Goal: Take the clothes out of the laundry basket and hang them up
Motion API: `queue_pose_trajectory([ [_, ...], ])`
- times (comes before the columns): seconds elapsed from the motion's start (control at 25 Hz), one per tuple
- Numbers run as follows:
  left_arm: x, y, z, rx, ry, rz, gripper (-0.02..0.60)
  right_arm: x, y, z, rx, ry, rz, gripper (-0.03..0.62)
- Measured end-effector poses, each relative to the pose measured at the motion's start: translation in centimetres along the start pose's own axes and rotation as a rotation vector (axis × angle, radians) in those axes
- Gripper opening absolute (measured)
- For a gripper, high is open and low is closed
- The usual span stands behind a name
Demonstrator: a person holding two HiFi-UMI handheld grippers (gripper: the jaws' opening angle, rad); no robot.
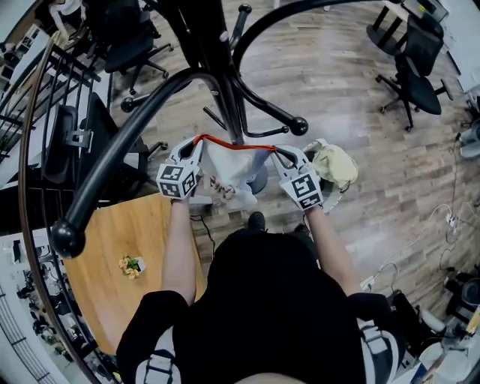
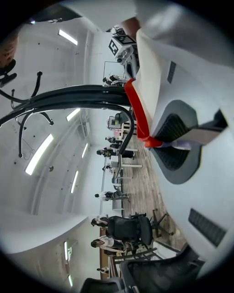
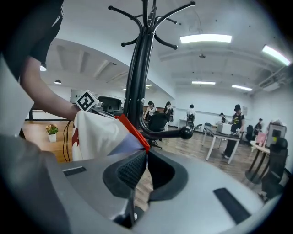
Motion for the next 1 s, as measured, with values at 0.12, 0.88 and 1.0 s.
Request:
queue_pose_trajectory([
  [0.12,0.5,0.3,-1.2,-0.019,-0.006,-0.022,0.029,-0.7,0.7,-1.2,-0.026,0.025,0.026,0.019],
  [0.88,2.2,0.2,-5.3,-0.098,-0.022,-0.079,0.21,-2.9,2.0,-5.0,-0.122,0.131,0.133,0.1],
  [1.0,2.1,0.0,-5.4,-0.097,-0.021,-0.08,0.212,-2.9,1.9,-5.3,-0.125,0.137,0.126,0.101],
])
Point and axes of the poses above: the fingertips, and each gripper's own axes: y forward along the fingers, x to its right, z out of its top, the point moved 3 cm from there along -y, backward along the fingers, and after that the axes turned 8 degrees about -x, right-handed, at the moved point
